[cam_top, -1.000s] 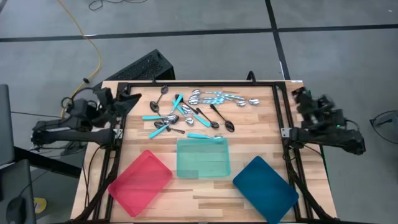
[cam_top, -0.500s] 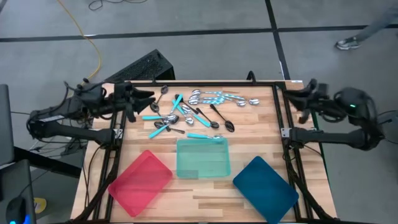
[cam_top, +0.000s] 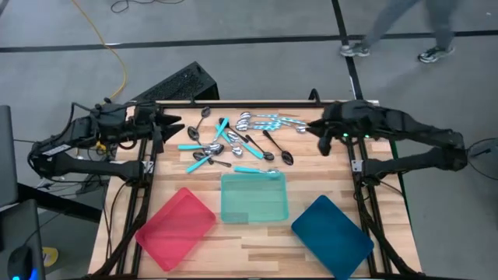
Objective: Sort silverware by color (type)
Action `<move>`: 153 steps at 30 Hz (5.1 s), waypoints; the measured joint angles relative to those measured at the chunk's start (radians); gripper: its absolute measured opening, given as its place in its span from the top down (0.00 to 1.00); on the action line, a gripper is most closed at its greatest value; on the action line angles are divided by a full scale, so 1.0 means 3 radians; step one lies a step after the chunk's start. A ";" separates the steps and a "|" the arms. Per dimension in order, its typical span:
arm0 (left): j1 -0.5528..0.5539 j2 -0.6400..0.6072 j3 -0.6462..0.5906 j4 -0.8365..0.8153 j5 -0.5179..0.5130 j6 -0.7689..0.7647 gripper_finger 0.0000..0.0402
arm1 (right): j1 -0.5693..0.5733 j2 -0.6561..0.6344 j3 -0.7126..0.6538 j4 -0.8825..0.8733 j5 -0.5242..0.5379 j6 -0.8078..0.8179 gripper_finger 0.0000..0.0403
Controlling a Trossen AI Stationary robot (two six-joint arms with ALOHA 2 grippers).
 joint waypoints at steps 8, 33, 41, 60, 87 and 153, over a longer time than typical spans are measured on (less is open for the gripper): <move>0.0239 0.0343 -0.0001 -0.0639 0.0118 0.0082 0.58 | -0.0034 0.0613 0.0144 -0.0200 -0.0236 0.0092 0.64; 0.0308 0.0318 -0.0916 0.0206 -0.0231 0.0523 0.58 | -0.0299 0.2148 0.0142 -0.0053 0.0092 0.0178 0.38; 0.0308 -0.0061 -0.1420 0.0701 -0.0142 0.0324 0.58 | -0.0328 0.2329 0.0062 0.0087 0.0083 0.0304 0.38; 0.0305 -0.0042 -0.1568 0.0780 0.0114 0.0196 0.58 | -0.0461 0.2353 -0.0736 0.1213 -0.0098 0.0613 0.38; 0.0308 -0.0040 -0.1565 0.0799 -0.0310 0.0038 0.58 | -0.0523 0.2436 -0.1209 0.1493 -0.0244 0.0967 0.92; 0.0305 -0.0041 -0.1564 0.0765 -0.0037 -0.0421 0.58 | 0.3588 0.0114 -0.0724 0.0201 0.1236 0.5779 0.91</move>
